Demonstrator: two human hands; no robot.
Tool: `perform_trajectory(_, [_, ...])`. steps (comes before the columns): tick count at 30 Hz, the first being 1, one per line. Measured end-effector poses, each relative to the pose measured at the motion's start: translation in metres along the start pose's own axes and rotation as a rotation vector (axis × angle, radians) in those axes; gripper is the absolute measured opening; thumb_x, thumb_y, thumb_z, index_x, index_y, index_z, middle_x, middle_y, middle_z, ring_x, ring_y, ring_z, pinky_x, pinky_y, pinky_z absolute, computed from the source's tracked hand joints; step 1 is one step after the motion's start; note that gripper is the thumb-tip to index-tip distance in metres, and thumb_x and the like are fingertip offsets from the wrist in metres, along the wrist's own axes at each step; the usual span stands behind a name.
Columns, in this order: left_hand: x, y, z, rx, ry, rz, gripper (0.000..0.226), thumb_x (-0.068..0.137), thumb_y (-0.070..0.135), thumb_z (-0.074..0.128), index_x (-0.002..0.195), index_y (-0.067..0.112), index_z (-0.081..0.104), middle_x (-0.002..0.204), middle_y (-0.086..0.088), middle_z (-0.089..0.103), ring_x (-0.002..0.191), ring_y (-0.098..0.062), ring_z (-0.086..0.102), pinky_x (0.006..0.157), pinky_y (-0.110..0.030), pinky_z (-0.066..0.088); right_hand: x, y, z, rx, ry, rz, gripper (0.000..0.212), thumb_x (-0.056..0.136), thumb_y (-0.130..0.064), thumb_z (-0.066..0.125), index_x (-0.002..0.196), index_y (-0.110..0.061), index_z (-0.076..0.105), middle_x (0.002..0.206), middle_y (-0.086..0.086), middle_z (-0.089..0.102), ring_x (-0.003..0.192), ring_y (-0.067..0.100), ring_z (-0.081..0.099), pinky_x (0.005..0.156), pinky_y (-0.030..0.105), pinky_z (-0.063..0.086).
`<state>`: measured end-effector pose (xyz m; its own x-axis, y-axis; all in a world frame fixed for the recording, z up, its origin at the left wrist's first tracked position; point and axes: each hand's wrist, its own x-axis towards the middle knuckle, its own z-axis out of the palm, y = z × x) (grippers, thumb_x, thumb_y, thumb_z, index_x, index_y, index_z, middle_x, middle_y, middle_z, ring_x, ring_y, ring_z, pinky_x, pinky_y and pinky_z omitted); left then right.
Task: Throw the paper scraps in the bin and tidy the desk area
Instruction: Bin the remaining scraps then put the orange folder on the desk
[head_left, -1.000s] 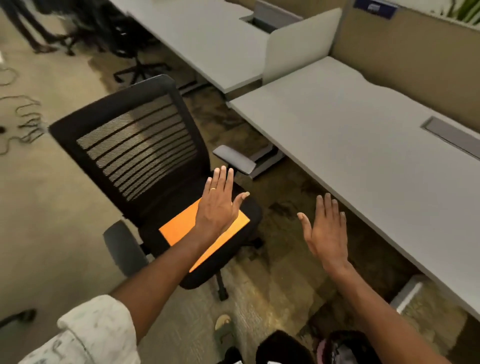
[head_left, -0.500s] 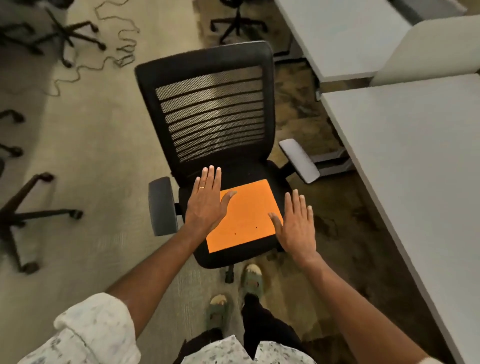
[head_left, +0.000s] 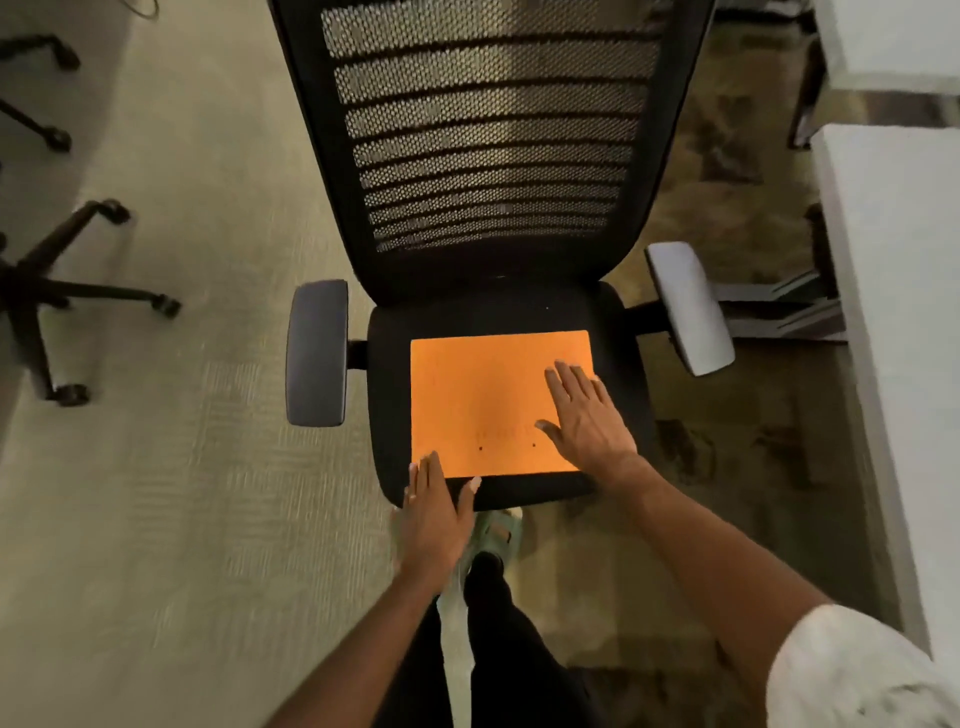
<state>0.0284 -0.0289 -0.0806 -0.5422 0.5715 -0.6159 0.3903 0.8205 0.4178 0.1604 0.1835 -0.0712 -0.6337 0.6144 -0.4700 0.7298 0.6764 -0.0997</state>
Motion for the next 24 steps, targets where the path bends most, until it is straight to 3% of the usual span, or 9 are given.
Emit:
perform_trajectory(2, [0.003, 0.008, 0.028, -0.342, -0.033, -0.280, 0.065, 0.100, 0.056, 0.046, 0.147, 0.011, 0.041, 0.147, -0.015, 0.050, 0.133, -0.031, 0.049, 0.105, -0.044, 0.046, 0.030, -0.001, 0.002, -0.003, -0.020, -0.046, 0.082, 0.102, -0.053, 0.045, 0.161, -0.016, 0.002, 0.170, 0.007, 0.000, 0.157, 0.028, 0.002, 0.126, 0.046, 0.011])
perform_trajectory(4, [0.015, 0.020, 0.051, -0.551, -0.085, -0.474, 0.055, 0.103, 0.050, 0.044, 0.131, 0.004, 0.057, 0.127, -0.015, 0.063, 0.109, -0.028, 0.059, 0.090, -0.037, 0.048, 0.068, -0.002, 0.009, -0.001, -0.055, -0.088, 0.083, 0.101, -0.050, 0.050, 0.161, -0.018, 0.003, 0.170, 0.006, 0.001, 0.157, 0.027, 0.004, 0.126, 0.046, 0.012])
perform_trajectory(5, [0.021, 0.025, 0.061, -0.625, -0.126, -0.540, 0.054, 0.104, 0.048, 0.043, 0.127, 0.003, 0.060, 0.124, -0.015, 0.064, 0.107, -0.029, 0.059, 0.091, -0.038, 0.048, 0.087, -0.002, 0.012, -0.001, -0.081, -0.112, 0.084, 0.101, -0.049, 0.052, 0.161, -0.019, 0.004, 0.170, 0.006, 0.002, 0.157, 0.027, 0.005, 0.127, 0.046, 0.014])
perform_trajectory(8, [0.049, 0.035, 0.096, -0.863, -0.229, -0.750, 0.066, 0.099, 0.053, 0.051, 0.136, -0.001, 0.053, 0.138, -0.024, 0.058, 0.125, -0.042, 0.055, 0.105, -0.050, 0.046, 0.140, 0.001, 0.024, 0.015, -0.142, -0.142, 0.088, 0.099, -0.047, 0.056, 0.162, -0.018, 0.002, 0.170, 0.005, 0.000, 0.157, 0.025, 0.004, 0.127, 0.045, 0.017])
perform_trajectory(10, [0.069, 0.041, 0.108, -1.043, -0.205, -0.881, 0.076, 0.093, 0.056, 0.059, 0.145, 0.002, 0.044, 0.146, -0.025, 0.050, 0.133, -0.045, 0.050, 0.107, -0.053, 0.045, 0.164, 0.007, 0.033, 0.078, -0.167, -0.093, 0.093, 0.098, -0.046, 0.059, 0.162, -0.017, -0.002, 0.170, 0.006, -0.002, 0.157, 0.025, 0.001, 0.127, 0.045, 0.015])
perform_trajectory(14, [0.101, 0.048, 0.111, -1.290, -0.027, -1.061, 0.072, 0.092, 0.045, 0.069, 0.145, 0.007, 0.041, 0.135, -0.015, 0.053, 0.112, -0.031, 0.058, 0.093, -0.040, 0.050, 0.182, 0.019, 0.052, 0.066, -0.190, -0.014, 0.092, 0.096, -0.049, 0.060, 0.162, -0.017, 0.004, 0.170, 0.006, 0.006, 0.156, 0.027, 0.008, 0.125, 0.046, 0.016])
perform_trajectory(19, [0.107, 0.043, 0.114, -1.351, 0.080, -1.115, 0.076, 0.092, 0.042, 0.071, 0.149, 0.009, 0.034, 0.142, -0.012, 0.050, 0.125, -0.034, 0.055, 0.097, -0.040, 0.050, 0.178, 0.026, 0.054, 0.025, -0.093, -0.001, 0.071, 0.093, -0.050, 0.064, 0.153, -0.028, 0.031, 0.154, 0.007, 0.037, 0.141, 0.030, 0.038, 0.117, 0.051, 0.031])
perform_trajectory(24, [0.096, 0.022, 0.107, -1.252, 0.220, -0.792, 0.035, 0.102, 0.031, 0.058, 0.132, 0.016, 0.047, 0.129, -0.011, 0.060, 0.106, -0.030, 0.062, 0.089, -0.044, 0.051, 0.162, 0.055, 0.066, 0.344, -0.245, 0.116, 0.060, 0.090, -0.039, 0.072, 0.141, -0.029, 0.042, 0.139, 0.006, 0.055, 0.124, 0.029, 0.056, 0.102, 0.045, 0.051])
